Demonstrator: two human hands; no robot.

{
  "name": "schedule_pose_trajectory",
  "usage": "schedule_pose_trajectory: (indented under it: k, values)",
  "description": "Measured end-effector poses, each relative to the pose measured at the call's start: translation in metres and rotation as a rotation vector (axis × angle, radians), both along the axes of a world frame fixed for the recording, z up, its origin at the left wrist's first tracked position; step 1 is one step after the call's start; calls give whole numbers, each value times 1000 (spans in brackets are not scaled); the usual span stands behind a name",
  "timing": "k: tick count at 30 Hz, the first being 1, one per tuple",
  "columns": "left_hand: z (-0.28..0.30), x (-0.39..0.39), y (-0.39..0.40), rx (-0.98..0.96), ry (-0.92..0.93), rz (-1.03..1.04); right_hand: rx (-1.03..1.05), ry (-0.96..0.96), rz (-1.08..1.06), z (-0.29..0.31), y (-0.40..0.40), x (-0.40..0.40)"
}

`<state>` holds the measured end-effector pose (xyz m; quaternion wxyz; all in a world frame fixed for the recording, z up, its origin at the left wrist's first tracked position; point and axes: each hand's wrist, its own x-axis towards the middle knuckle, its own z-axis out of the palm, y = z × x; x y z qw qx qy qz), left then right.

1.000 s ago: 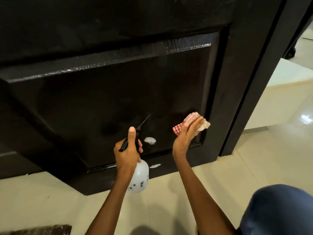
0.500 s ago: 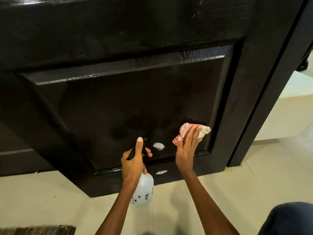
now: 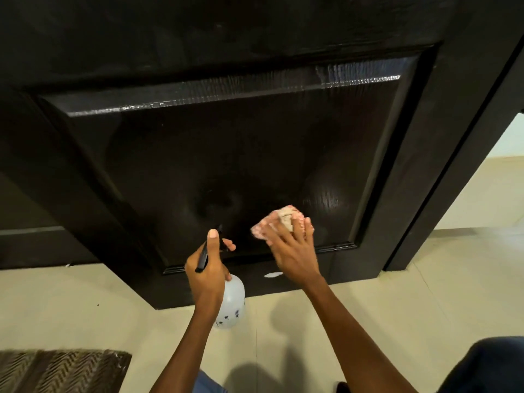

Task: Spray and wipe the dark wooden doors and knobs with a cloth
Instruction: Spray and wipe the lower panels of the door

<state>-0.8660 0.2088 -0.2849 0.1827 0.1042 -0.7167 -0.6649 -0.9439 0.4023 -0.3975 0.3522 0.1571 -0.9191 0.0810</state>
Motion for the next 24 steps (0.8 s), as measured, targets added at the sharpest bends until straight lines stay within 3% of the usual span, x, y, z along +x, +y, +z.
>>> schedule_pose_trajectory:
  k: [3, 7, 10, 13, 17, 19, 21, 24]
  values:
    - [-2, -3, 3, -12, -17, -32, -390, -40, -218, -9, 28, 1]
    - [-10, 2, 5, 32, -42, -44, -1105, -22, -284, -10, 28, 2]
    - [-18, 6, 0, 56, -62, -36, -1297, -33, -294, -3, -5, -4]
    - [-28, 11, -13, 29, -53, 12, -1027, -103, -193, -12, -56, -1]
    - [-40, 16, -26, 41, 32, 87, -138, -60, 78, -36, -101, -6]
    - [-44, 15, -31, 39, 36, 125, 134, -89, 182, -38, -99, -13]
    - [-47, 14, -32, 22, 45, 136, 215, -70, 226, -44, -82, -15]
    - [-49, 12, -24, -3, 39, 103, 92, 2, 84, -62, -40, -14]
